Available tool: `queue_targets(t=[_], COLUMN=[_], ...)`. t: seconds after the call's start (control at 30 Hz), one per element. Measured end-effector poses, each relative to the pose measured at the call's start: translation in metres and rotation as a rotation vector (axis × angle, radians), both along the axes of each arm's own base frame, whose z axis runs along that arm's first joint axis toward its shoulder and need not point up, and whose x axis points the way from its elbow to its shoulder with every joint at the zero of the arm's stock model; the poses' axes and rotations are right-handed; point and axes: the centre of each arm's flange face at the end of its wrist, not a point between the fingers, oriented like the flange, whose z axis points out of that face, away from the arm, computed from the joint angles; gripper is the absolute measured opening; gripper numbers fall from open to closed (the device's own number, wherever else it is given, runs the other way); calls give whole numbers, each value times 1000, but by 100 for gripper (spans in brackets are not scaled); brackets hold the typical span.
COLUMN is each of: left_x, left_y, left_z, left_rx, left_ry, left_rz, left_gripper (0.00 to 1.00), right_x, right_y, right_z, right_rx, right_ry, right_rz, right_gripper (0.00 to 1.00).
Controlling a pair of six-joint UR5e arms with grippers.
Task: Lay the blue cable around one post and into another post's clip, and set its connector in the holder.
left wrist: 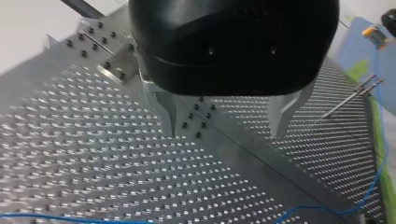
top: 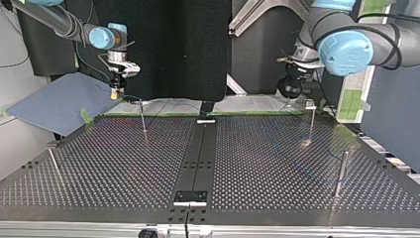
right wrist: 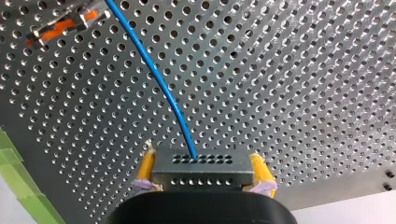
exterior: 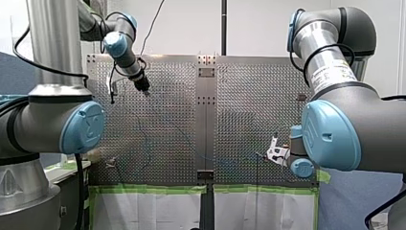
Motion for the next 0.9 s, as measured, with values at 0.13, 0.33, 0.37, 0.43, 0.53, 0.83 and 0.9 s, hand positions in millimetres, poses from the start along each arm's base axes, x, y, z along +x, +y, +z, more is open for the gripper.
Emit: queue_targets(t=[0.13,0.33,0.37,0.43,0.53,0.83,0.9], left_x=[5,13,14,16,17,8,3], left_y=[-11,-30,-35,-43,-56,-92,-101], left_z=[-15,-36,-40,-47,-59,-103,-116], left_rx=[16,44,47,52,62,85,88], left_ry=[5,2,1,0,-1,22,32], left_rz=[-5,-27,-38,-56,-95,-212,-244], left_gripper=[96,96,96,96,96,96,96], right_x=[0,0,0,0,0,0,0], right_y=[0,0,0,0,0,1,0], right_z=[0,0,0,0,0,0,0], right_rx=[0,0,-1,-1,-1,4,5], right_ry=[0,0,0,0,0,3,4], right_rz=[0,0,0,0,0,-1,-1], right_gripper=[2,2,2,2,2,2,2])
